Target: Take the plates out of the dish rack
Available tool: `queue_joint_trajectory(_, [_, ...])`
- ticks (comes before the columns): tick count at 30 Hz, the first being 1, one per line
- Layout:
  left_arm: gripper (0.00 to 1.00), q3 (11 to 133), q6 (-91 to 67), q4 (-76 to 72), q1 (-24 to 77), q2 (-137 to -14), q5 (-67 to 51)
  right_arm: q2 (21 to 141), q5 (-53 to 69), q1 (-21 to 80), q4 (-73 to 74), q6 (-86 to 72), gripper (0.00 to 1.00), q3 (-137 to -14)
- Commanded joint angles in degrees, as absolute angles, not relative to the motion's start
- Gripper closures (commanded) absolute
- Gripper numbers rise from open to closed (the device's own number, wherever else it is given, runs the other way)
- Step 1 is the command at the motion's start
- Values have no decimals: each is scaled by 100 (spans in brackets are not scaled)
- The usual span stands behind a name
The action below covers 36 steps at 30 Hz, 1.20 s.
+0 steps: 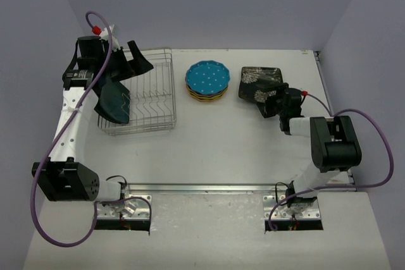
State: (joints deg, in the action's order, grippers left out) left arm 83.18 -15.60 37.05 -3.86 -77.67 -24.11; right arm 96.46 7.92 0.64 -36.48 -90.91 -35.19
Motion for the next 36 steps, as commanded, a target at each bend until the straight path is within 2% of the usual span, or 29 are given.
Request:
queue_joint_trajectory(1, [0, 8488, -1299, 3779, -457, -7514, -2187, 9966, 827, -159, -3858, -8758, 11, -4154])
queue_joint_trajectory(9, [0, 8418, -1158, 3762, -457, -7497, -2158, 10430, 1074, -281, -3985, -8633, 12, -4427])
queue_joint_trajectory(14, [0, 8453, -1151, 3778, -457, -7505, -1772, 9836, 1457, -281, -4060, -8420, 12, -4010])
queue_joint_trajectory(19, [0, 8560, -1056, 3866, -457, -7584, -706, 9048, 1940, -266, -3461, -7759, 11, -3794])
queue_joint_trajectory(23, [8, 8865, -609, 4310, -450, -7938, 299, 8684, 2515, -172, -1760, -6326, 10, -4544])
queue_joint_trajectory(28, [23, 9123, -141, 4859, -453, -8542, 1238, 8495, 2189, 285, -419, -4230, 10, -5303])
queue_joint_trajectory(32, [29, 9030, -26, 4997, -449, -8723, 1487, 8150, 1912, 592, -381, -3277, 10, -5125])
queue_joint_trajectory(34, [29, 8964, -26, 5024, -456, -8782, 1618, 7968, 1861, 706, -503, -2920, 2, -4968])
queue_joint_trajectory(36, [29, 8943, -26, 4988, -457, -8811, 1740, 7888, 1750, 795, -440, -2673, 1, -4953])
